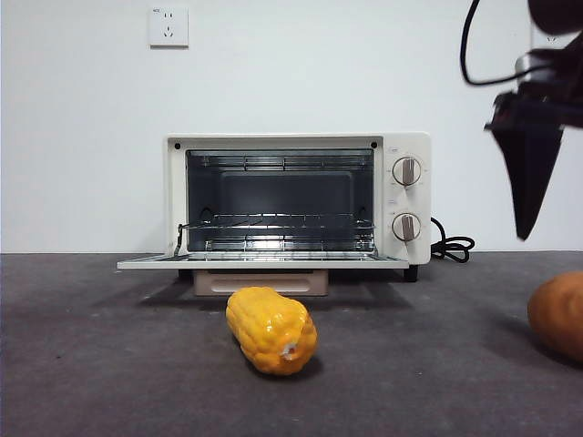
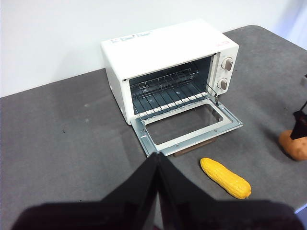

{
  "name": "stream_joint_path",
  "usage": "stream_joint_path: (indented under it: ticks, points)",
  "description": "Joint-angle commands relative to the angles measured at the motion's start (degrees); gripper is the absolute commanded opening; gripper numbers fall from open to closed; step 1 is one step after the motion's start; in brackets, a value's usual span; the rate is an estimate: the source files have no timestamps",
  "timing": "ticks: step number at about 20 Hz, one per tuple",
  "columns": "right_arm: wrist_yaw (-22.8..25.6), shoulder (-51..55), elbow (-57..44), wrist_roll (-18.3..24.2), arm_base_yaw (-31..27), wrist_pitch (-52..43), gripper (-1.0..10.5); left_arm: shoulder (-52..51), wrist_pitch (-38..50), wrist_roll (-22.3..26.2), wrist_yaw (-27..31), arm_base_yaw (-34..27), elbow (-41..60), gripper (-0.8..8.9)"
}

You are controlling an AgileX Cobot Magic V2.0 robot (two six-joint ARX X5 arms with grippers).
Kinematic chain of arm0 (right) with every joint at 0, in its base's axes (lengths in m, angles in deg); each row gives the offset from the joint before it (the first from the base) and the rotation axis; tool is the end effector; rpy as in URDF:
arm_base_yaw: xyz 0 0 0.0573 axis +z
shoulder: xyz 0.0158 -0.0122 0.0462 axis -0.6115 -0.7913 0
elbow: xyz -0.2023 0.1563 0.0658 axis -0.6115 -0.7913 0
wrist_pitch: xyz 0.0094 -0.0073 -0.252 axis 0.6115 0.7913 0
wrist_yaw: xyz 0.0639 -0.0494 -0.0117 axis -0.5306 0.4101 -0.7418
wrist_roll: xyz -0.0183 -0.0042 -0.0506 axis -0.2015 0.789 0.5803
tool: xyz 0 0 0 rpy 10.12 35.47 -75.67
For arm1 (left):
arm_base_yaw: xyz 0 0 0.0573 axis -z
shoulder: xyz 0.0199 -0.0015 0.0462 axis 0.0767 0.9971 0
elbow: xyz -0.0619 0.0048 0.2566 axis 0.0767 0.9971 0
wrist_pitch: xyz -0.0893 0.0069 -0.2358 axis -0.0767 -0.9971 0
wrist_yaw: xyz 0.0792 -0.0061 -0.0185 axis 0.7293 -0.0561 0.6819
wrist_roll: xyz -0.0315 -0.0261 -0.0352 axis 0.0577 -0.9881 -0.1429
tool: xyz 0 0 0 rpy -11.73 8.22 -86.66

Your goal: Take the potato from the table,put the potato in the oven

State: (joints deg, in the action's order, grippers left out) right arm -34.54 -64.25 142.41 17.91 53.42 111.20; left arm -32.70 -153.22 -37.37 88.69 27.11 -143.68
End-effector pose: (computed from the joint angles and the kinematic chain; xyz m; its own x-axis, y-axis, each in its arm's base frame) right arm 0.2323 0.0677 0.2288 0.2249 0.1442 -0.9637 -0.0118 0.9893 0.1453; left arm 0.0209 -0.0068 0.4766 0.8584 -0.3234 -0.3982 0.3636 0.9312 0.0276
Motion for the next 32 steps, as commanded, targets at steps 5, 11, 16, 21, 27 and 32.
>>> stream_joint_path:
  ticks: [5,11,16,21,27,32]
  points:
    - [0.17,-9.75,-0.81,-0.39,0.07,-2.49,5.3,-0.07,0.26,-0.59,0.20,-0.07,0.28,-0.06]
    - [-0.02,-10.73,-0.81,-1.84,0.07,-2.38,0.0,0.31,0.26,-0.55,0.22,-0.07,0.28,-0.06]
    - [-4.00,-7.06,2.99,-1.68,0.07,2.97,0.0,0.55,0.26,-0.15,0.22,-0.07,0.28,-0.06]
    - [-14.78,-1.27,12.48,-2.78,3.43,0.33,0.0,0.55,0.26,-0.20,0.22,-0.07,0.28,-0.05]
    - [-15.02,-5.84,17.35,-5.77,13.42,-18.88,0.1,0.59,0.26,-0.42,0.61,-0.09,0.28,-0.05]
    - [-13.35,-16.02,22.43,-7.91,15.13,-27.34,0.1,0.59,0.26,-0.83,0.61,-0.09,0.28,-0.05]
